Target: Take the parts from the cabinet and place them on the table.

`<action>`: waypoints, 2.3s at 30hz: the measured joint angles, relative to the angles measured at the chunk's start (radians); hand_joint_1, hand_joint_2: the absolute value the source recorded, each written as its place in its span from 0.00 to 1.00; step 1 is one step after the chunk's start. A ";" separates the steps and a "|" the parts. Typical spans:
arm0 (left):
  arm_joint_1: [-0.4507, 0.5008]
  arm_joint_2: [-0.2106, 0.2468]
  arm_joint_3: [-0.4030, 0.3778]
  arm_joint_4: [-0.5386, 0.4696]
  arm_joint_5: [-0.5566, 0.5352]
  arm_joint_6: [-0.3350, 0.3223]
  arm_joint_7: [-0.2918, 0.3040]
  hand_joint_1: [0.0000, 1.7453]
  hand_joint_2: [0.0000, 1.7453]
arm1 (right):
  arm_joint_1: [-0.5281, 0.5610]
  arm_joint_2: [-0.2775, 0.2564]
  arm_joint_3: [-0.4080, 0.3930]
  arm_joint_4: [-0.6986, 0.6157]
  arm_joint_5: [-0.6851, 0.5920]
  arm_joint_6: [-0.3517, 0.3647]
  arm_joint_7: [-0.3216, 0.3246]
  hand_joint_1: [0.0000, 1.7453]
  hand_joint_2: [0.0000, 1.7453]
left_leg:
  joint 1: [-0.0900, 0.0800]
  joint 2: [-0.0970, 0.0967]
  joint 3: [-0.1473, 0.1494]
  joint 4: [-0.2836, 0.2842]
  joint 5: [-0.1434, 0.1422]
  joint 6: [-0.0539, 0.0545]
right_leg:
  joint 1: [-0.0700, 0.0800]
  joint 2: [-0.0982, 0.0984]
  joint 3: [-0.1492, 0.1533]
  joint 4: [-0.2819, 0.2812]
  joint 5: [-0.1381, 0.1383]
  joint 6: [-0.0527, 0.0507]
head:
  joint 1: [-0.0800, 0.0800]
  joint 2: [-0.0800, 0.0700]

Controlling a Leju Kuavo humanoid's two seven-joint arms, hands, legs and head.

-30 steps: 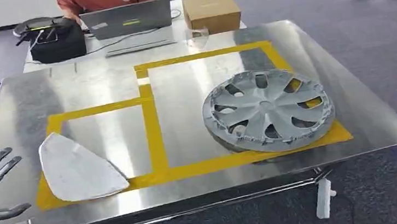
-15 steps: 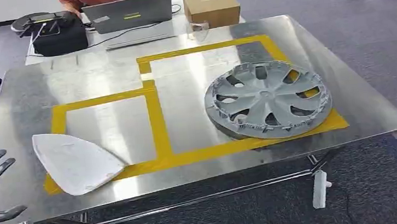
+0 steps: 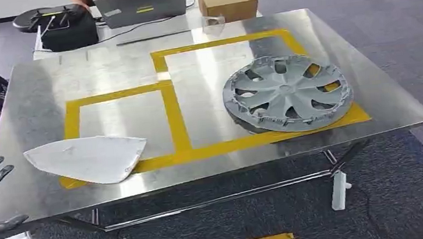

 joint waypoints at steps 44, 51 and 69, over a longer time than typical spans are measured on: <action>-0.168 0.034 -0.258 0.102 -0.111 -0.045 0.158 0.00 0.00 | 0.016 -0.057 -0.019 0.002 -0.041 0.029 -0.048 0.00 0.00 | 0.032 -0.002 0.161 0.002 -0.134 -0.052 | -0.013 -0.012 -0.152 0.016 0.126 0.010 | -0.006 0.000; -0.169 0.033 -0.271 0.107 -0.111 -0.043 0.161 0.00 0.00 | 0.022 -0.058 -0.019 0.004 -0.040 0.028 -0.051 0.00 0.00 | 0.032 0.004 0.085 0.003 -0.089 0.009 | -0.018 -0.007 -0.221 0.196 -0.037 0.045 | 0.000 0.000; -0.169 0.024 -0.279 0.117 -0.128 -0.048 0.179 0.00 0.00 | 0.024 -0.060 -0.019 0.004 -0.040 0.033 -0.030 0.00 0.00 | 0.025 0.003 -0.113 0.306 -0.170 -0.050 | -0.009 -0.014 0.003 -0.021 0.016 -0.022 | -0.004 0.000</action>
